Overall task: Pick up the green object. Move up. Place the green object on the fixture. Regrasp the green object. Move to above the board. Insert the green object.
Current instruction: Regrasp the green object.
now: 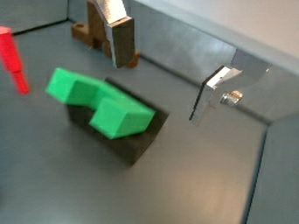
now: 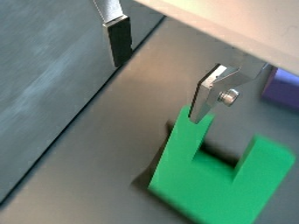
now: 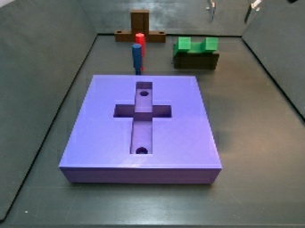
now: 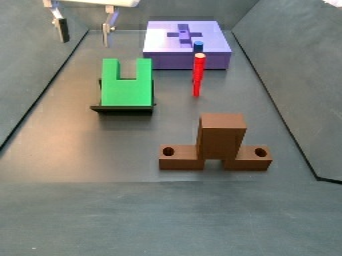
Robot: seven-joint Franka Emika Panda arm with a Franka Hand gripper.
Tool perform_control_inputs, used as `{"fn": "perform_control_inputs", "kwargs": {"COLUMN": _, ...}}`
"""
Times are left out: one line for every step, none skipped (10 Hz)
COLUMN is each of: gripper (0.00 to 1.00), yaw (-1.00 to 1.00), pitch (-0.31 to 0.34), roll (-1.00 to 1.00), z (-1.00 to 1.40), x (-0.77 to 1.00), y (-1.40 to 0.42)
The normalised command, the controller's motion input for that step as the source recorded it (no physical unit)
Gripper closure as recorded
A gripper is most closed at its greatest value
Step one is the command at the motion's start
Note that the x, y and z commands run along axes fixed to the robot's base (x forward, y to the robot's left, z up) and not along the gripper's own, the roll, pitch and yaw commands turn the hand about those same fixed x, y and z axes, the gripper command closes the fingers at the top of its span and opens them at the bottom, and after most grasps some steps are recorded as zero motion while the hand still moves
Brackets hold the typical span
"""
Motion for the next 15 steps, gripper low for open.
{"fn": "perform_control_inputs", "kwargs": {"gripper": 0.0, "yaw": 0.43, "pitch": -0.04, "roll": 1.0, "z": -0.16, "x": 0.0, "y": 0.09}}
{"fn": "perform_control_inputs", "kwargs": {"gripper": 0.0, "yaw": 0.38, "pitch": 0.0, "roll": 1.0, "z": -0.17, "x": 0.0, "y": -0.15}}
{"fn": "perform_control_inputs", "kwargs": {"gripper": 0.0, "yaw": 0.37, "pitch": 0.0, "roll": 1.0, "z": -0.21, "x": 0.0, "y": -0.24}}
{"fn": "perform_control_inputs", "kwargs": {"gripper": 0.0, "yaw": 0.38, "pitch": 0.0, "roll": 1.0, "z": -0.19, "x": 0.09, "y": -0.19}}
{"fn": "perform_control_inputs", "kwargs": {"gripper": 0.0, "yaw": 0.32, "pitch": 0.149, "roll": 1.0, "z": -0.1, "x": 0.1, "y": -0.15}}
{"fn": "perform_control_inputs", "kwargs": {"gripper": 0.0, "yaw": 0.32, "pitch": 0.169, "roll": 0.94, "z": -0.23, "x": 0.16, "y": -0.05}}
{"fn": "perform_control_inputs", "kwargs": {"gripper": 0.0, "yaw": 0.35, "pitch": 0.106, "roll": 0.9, "z": -0.29, "x": 0.13, "y": -0.09}}
{"fn": "perform_control_inputs", "kwargs": {"gripper": 0.0, "yaw": 0.38, "pitch": 0.077, "roll": 0.88, "z": -0.33, "x": 0.09, "y": -0.13}}
{"fn": "perform_control_inputs", "kwargs": {"gripper": 0.0, "yaw": 0.36, "pitch": 0.071, "roll": 0.86, "z": -0.36, "x": 0.06, "y": -0.13}}
{"fn": "perform_control_inputs", "kwargs": {"gripper": 0.0, "yaw": 0.25, "pitch": 0.009, "roll": 0.87, "z": -0.31, "x": -0.14, "y": -0.08}}
{"fn": "perform_control_inputs", "kwargs": {"gripper": 0.0, "yaw": 0.26, "pitch": 0.0, "roll": 0.66, "z": -0.15, "x": -0.18, "y": -0.05}}
{"fn": "perform_control_inputs", "kwargs": {"gripper": 0.0, "yaw": 0.22, "pitch": 0.0, "roll": 0.64, "z": -0.21, "x": -0.06, "y": -0.13}}
{"fn": "perform_control_inputs", "kwargs": {"gripper": 0.0, "yaw": 0.17, "pitch": 0.0, "roll": 0.55, "z": -0.25, "x": 0.0, "y": -0.21}}
{"fn": "perform_control_inputs", "kwargs": {"gripper": 0.0, "yaw": 0.12, "pitch": 0.149, "roll": 0.47, "z": -0.15, "x": 0.27, "y": -0.21}}
{"fn": "perform_control_inputs", "kwargs": {"gripper": 0.0, "yaw": 0.0, "pitch": 0.026, "roll": 0.37, "z": -0.29, "x": 0.3, "y": -0.05}}
